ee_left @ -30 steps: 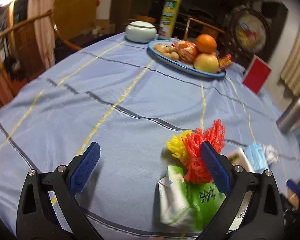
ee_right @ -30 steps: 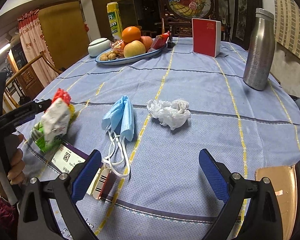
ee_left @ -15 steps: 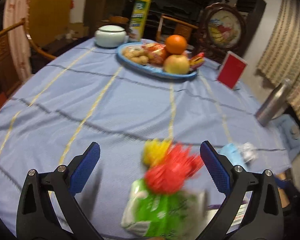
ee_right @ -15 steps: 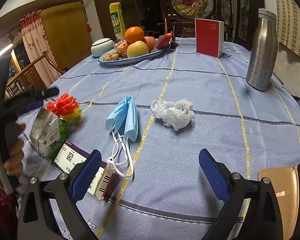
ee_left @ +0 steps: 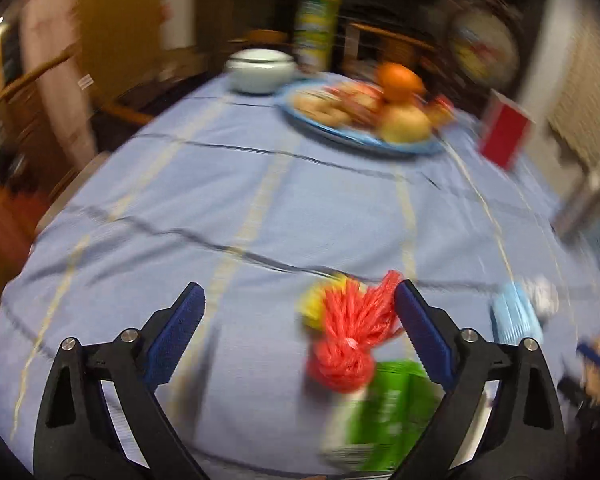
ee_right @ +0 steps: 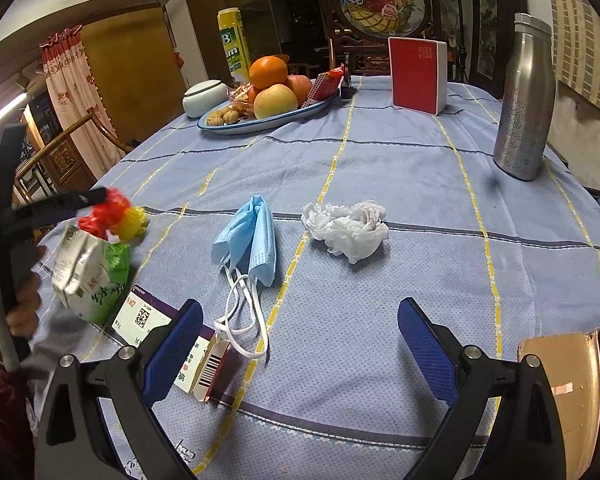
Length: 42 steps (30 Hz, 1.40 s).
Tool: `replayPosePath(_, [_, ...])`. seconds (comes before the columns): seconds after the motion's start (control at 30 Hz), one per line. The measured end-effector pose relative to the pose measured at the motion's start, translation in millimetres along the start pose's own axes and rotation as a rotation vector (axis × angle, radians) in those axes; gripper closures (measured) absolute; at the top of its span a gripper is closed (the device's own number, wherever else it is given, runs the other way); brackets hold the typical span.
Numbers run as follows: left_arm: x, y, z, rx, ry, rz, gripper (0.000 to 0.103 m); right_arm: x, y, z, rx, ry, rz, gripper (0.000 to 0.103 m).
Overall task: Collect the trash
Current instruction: 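Grasp the red mesh fruit net with the left tool, then grasp the white medicine box with the right tool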
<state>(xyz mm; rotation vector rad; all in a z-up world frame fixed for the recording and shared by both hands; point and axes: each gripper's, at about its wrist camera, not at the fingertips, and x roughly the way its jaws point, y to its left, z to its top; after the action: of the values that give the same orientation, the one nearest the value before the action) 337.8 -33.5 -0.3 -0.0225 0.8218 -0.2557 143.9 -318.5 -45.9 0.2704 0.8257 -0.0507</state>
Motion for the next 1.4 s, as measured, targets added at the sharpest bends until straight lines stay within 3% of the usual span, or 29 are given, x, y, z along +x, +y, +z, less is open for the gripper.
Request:
replayPosePath(0.07, [-12, 16, 1, -0.057, -0.014, -0.055, 0.012, 0, -1, 0, 0.002, 0.0, 0.003, 0.007])
replayPosePath(0.17, [-24, 15, -5, -0.05, -0.024, -0.131, 0.01, -1, -1, 0, 0.002, -0.002, 0.004, 0.007])
replayPosePath(0.33, [-8, 10, -10, -0.044, 0.025, -0.102, 0.01, 0, -1, -1, 0.004, -0.002, 0.005, 0.007])
replayPosePath(0.47, [2, 21, -24, -0.107, 0.08, -0.16, 0.01, 0, -3, 0, 0.017, 0.001, 0.014, 0.007])
replayPosePath(0.6, [21, 23, -34, -0.112, 0.133, -0.143, 0.01, -1, -2, -1, 0.011, -0.003, 0.015, 0.007])
replayPosePath(0.63, [25, 26, -36, -0.122, 0.141, -0.145, 0.014, -1, -2, -1, 0.009, -0.006, 0.013, 0.007])
replayPosePath(0.67, [28, 29, -37, -0.141, 0.154, -0.158, 0.032, -1, -2, -1, 0.009, -0.007, 0.013, 0.007])
replayPosePath(0.73, [25, 33, -36, -0.151, 0.127, -0.213, 0.057, -2, -3, -1, 0.015, -0.009, 0.017, 0.007])
replayPosePath(0.77, [24, 34, -36, -0.152, 0.116, -0.235, 0.064, -1, -4, -1, 0.017, -0.008, 0.02, 0.007])
replayPosePath(0.93, [3, 43, -38, -0.165, 0.007, -0.285, 0.066, -1, -6, 0, 0.023, -0.006, 0.036, 0.007])
replayPosePath(1.07, [-4, 54, -39, -0.205, -0.017, -0.337, 0.066, -4, -1, -1, -0.001, -0.016, 0.049, 0.007])
replayPosePath(1.27, [6, 55, -37, -0.226, 0.04, -0.372, 0.063, -7, 15, -2, -0.078, -0.028, 0.082, 0.007])
replayPosePath(1.4, [15, 43, -37, -0.181, 0.092, -0.326, 0.058, -9, 18, -2, -0.093, -0.032, 0.092, 0.007])
